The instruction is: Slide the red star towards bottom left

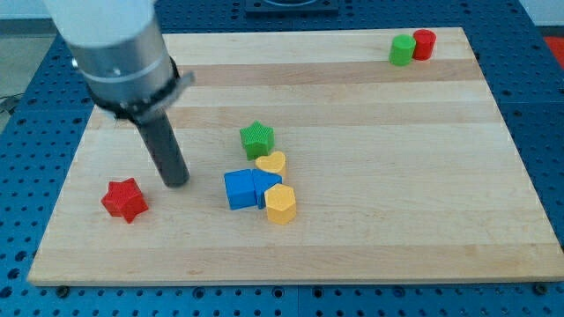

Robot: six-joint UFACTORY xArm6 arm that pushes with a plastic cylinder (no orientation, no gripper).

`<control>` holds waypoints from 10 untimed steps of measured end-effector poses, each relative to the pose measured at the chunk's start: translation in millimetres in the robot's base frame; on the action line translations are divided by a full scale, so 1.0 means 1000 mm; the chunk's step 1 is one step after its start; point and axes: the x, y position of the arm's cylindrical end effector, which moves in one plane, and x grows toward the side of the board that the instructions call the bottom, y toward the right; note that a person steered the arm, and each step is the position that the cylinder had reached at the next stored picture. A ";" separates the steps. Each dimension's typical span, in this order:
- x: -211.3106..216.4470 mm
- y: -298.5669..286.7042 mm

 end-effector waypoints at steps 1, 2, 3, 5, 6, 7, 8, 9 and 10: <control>0.000 -0.013; 0.012 -0.037; 0.041 -0.052; 0.059 -0.056; 0.050 -0.051; 0.045 0.011; 0.080 0.016; 0.107 0.015; 0.107 0.005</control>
